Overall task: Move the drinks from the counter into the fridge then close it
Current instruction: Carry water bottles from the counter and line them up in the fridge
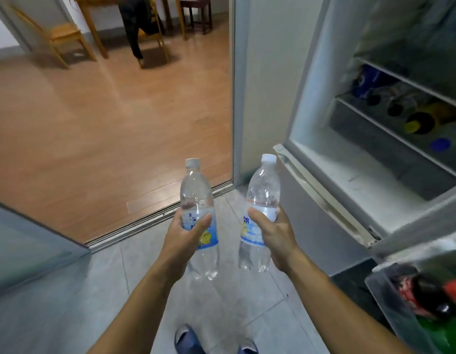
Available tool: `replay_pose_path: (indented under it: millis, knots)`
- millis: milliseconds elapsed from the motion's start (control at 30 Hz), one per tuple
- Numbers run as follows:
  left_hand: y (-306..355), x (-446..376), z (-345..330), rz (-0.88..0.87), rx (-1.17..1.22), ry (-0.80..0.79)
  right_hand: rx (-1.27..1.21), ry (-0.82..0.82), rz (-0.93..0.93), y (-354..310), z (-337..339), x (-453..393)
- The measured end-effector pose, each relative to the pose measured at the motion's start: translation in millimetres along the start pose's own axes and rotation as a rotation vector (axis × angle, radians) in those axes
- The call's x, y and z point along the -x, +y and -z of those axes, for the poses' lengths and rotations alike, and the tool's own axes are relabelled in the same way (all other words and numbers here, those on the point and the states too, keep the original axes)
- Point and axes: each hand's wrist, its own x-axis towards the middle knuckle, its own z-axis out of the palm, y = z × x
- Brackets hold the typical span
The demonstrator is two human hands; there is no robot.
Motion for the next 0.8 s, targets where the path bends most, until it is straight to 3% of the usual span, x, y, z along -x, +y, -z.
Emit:
replay_pose_path:
  millis: [233, 400, 800]
  knots:
    - [32.4, -123.0, -36.0, -0.112, -0.071, -0.15, 0.024, 0.287, 0.148, -33.1, 4.1, -75.9]
    - [88.4, -204.9, -75.2, -0.221, -0.137, -0.428, -0.05, 0.519, 0.228, -79.9, 2.4, -114.7]
    - [194.8, -266.5, -255.8, -0.469, -0.137, -0.822, -0.033, 0.913, 0.525, -194.5, 78.6, -158.8]
